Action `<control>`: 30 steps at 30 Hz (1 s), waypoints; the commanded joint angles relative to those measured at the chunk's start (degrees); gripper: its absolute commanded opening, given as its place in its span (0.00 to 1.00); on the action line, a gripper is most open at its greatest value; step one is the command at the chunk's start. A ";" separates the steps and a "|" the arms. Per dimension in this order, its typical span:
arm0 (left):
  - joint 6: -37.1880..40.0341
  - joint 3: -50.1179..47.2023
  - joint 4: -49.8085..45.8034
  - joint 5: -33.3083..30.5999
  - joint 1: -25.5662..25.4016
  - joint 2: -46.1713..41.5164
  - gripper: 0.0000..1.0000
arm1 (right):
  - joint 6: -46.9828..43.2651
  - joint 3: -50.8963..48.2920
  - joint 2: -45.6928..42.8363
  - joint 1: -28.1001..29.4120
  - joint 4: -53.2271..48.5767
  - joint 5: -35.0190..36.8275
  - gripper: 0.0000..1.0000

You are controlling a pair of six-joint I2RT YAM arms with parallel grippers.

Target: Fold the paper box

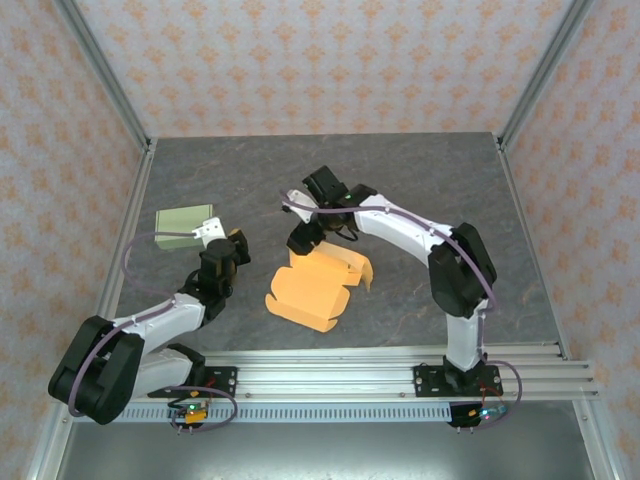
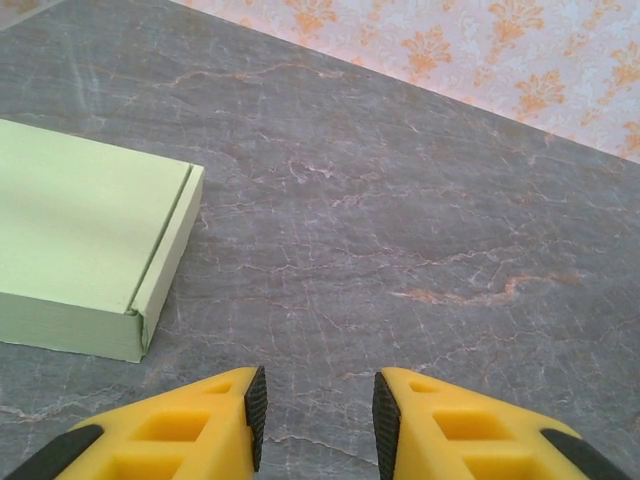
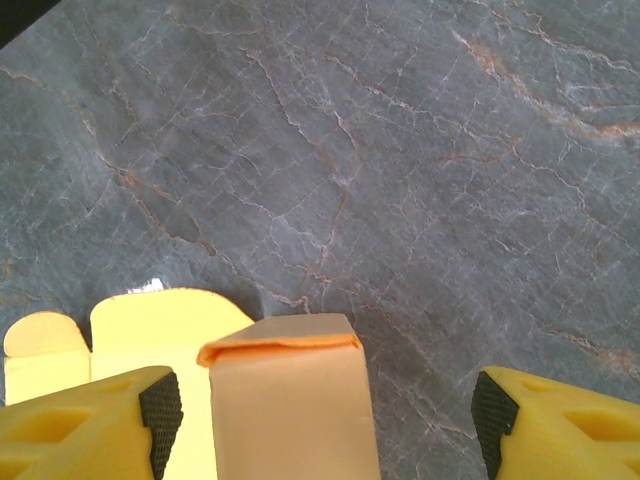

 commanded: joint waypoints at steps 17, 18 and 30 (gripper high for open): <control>-3.07 -1.10 -3.73 -2.01 4.72 -5.89 0.36 | 0.02 16.44 13.98 9.31 -19.39 16.94 0.64; -3.06 -1.24 -3.60 -2.05 4.75 -5.90 0.36 | -0.59 17.30 15.08 9.81 -20.14 18.57 0.63; -2.63 -1.65 -4.35 -4.02 4.79 -6.56 0.36 | -2.64 18.33 18.66 11.72 -22.15 24.29 0.54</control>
